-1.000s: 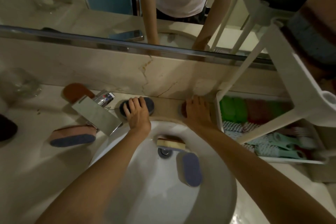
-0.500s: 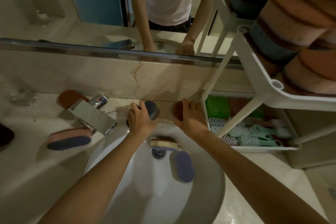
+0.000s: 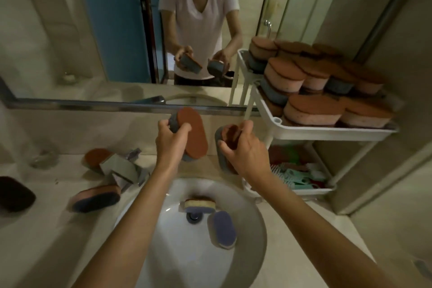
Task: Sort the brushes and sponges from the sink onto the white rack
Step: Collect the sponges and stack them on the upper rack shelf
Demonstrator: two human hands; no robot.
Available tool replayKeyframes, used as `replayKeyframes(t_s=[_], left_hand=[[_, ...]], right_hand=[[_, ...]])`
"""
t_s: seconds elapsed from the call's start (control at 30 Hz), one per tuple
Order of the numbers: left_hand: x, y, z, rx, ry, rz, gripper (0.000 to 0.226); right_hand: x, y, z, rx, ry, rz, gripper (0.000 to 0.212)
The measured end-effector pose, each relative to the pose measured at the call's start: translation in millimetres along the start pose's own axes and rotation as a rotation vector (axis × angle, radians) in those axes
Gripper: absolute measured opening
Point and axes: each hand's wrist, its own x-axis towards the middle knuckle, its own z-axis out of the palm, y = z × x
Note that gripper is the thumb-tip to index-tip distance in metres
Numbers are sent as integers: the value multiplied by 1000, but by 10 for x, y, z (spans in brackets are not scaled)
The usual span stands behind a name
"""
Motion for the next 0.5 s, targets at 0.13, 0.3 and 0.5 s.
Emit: replayKeyframes(t_s=[0.13,0.3,0.5], left_hand=[[-154,431,147,-19,-82,68,38],[-328,808,455,10,-160,139,42],[-553,1176,895,66,-344,230,41]], right_hand=[[20,-120,-508,11,148,-60,43],[36,-49,-1012,35,265,-55,44],[139,380,-1568,66,338,17,39]])
